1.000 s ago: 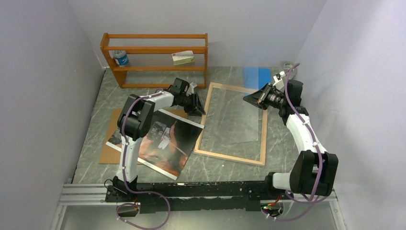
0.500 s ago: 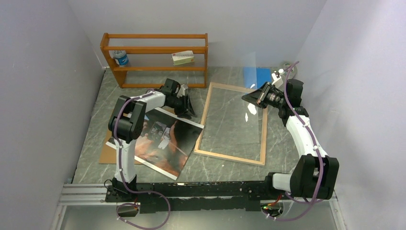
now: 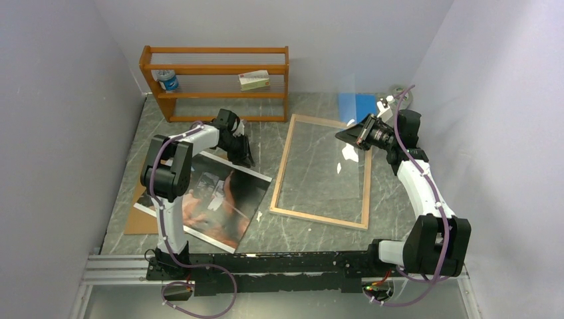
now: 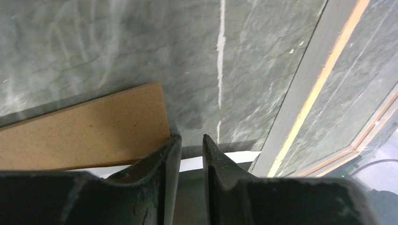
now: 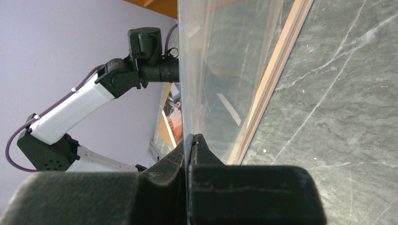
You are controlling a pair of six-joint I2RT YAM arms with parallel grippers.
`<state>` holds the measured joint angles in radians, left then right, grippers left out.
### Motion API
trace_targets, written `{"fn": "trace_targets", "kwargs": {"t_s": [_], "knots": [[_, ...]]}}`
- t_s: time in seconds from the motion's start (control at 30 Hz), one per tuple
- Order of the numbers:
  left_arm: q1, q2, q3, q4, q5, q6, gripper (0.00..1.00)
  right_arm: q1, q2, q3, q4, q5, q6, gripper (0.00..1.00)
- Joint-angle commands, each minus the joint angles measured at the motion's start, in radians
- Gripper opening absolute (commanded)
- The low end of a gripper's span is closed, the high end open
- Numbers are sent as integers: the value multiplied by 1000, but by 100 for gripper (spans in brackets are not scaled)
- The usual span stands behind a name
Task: Put the photo into the frame
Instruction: Move the photo frame item to the center of the board, then place the photo frame item in the photo frame.
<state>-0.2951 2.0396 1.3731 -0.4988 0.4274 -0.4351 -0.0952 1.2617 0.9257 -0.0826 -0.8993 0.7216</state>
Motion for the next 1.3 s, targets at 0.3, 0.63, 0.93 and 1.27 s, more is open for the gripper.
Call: {"fn": "trace_targets", "kwargs": {"t_s": [0.3, 0.63, 0.93, 1.27], "knots": [[24, -44, 45, 2, 91, -16, 51, 28, -9, -5, 150, 39, 96, 0], [24, -45, 55, 91, 115, -80, 71, 65, 24, -43, 244, 74, 223, 0], [24, -40, 30, 133, 116, -105, 74, 77, 129, -110, 193, 148, 121, 0], [20, 39, 78, 126, 205, -120, 77, 54, 130, -135, 47, 259, -22, 0]]}}
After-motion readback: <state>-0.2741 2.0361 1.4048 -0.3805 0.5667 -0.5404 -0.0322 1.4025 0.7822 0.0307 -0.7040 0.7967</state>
